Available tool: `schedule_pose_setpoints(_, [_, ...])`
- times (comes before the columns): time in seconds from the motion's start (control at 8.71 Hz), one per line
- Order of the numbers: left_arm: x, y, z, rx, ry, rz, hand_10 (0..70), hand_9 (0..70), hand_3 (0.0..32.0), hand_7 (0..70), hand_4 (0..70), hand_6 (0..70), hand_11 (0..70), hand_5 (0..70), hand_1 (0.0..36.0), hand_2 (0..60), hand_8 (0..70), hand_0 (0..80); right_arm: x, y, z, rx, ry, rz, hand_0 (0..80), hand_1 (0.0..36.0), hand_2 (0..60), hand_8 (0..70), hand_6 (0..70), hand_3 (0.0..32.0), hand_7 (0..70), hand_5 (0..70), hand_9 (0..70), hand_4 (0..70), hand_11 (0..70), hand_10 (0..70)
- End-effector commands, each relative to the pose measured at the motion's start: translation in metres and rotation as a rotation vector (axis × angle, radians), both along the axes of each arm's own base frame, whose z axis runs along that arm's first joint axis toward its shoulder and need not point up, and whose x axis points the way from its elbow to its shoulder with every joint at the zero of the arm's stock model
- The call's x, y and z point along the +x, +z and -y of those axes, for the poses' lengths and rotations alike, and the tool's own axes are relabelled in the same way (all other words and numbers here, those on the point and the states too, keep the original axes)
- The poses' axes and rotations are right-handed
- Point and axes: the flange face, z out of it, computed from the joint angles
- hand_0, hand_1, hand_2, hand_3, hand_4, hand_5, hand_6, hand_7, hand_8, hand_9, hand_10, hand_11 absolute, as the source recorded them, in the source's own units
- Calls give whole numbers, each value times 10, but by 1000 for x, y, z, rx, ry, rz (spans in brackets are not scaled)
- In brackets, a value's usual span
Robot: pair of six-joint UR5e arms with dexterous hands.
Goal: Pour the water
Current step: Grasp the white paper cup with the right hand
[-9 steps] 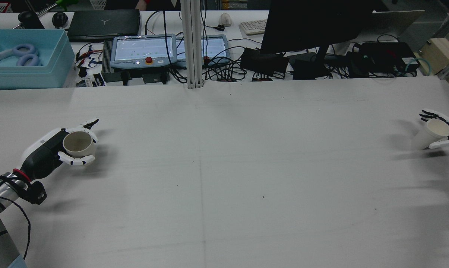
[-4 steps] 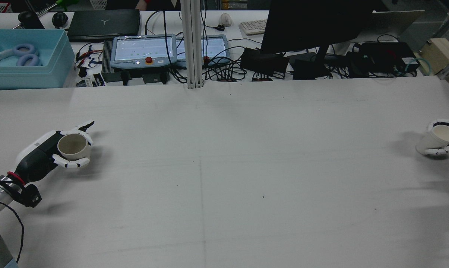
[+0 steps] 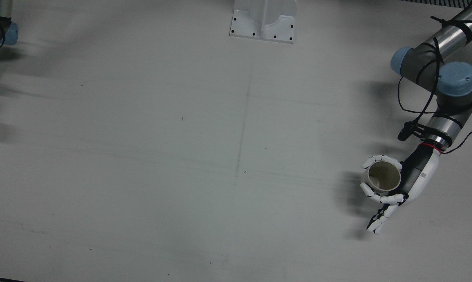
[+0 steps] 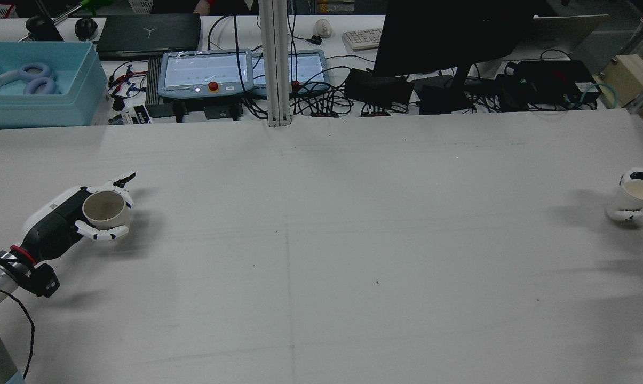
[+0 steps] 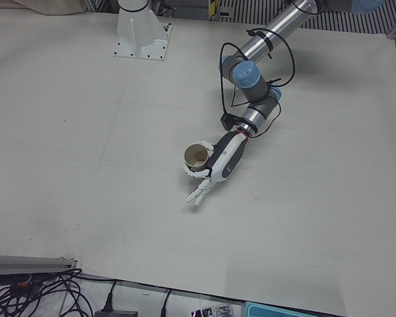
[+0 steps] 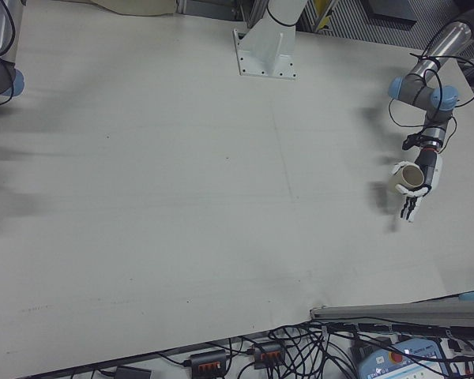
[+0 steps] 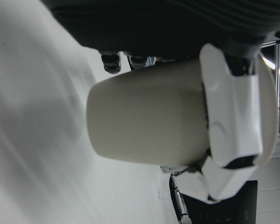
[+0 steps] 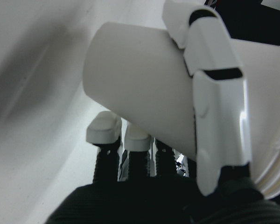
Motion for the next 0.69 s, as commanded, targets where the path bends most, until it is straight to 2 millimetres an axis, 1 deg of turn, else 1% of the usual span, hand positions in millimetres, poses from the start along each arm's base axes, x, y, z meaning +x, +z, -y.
schedule_pose_setpoints(0.0, [10,-23,-6,9,21,-4,36,23,0,113,700,57,70,700,334,600,30,623,5,-50,-8,45,4,33,800,323,398,700,697,0,659,696,700,544,700,640])
schedule_pose_setpoints(0.11, [25,-40,-7,15,37,-5,35,24,0,114,700,58,69,700,338,600,31,629,4,-81,1,30,6,27,800,360,365,699,700,0,700,700,700,576,700,570])
schedule_pose_setpoints(0.23, [44,-66,-3,25,49,-7,37,24,0,115,700,60,72,700,340,600,31,631,2,-107,12,47,11,29,800,360,371,700,700,0,700,700,700,573,700,572])
schedule_pose_setpoints(0.34, [62,-84,-5,31,70,-12,38,24,0,115,700,62,73,700,341,600,31,633,0,-132,23,59,15,29,800,360,354,688,700,0,678,699,700,519,700,574])
schedule_pose_setpoints(0.46, [81,-103,-6,32,89,-9,36,23,0,112,700,59,71,700,342,600,31,632,-2,-156,32,61,32,29,800,360,350,686,700,0,683,700,700,533,700,569])
schedule_pose_setpoints(0.57, [107,-124,-16,35,126,-11,37,24,0,113,700,60,72,700,344,600,32,634,-6,-177,39,55,38,27,800,360,360,685,700,0,688,700,700,540,700,571])
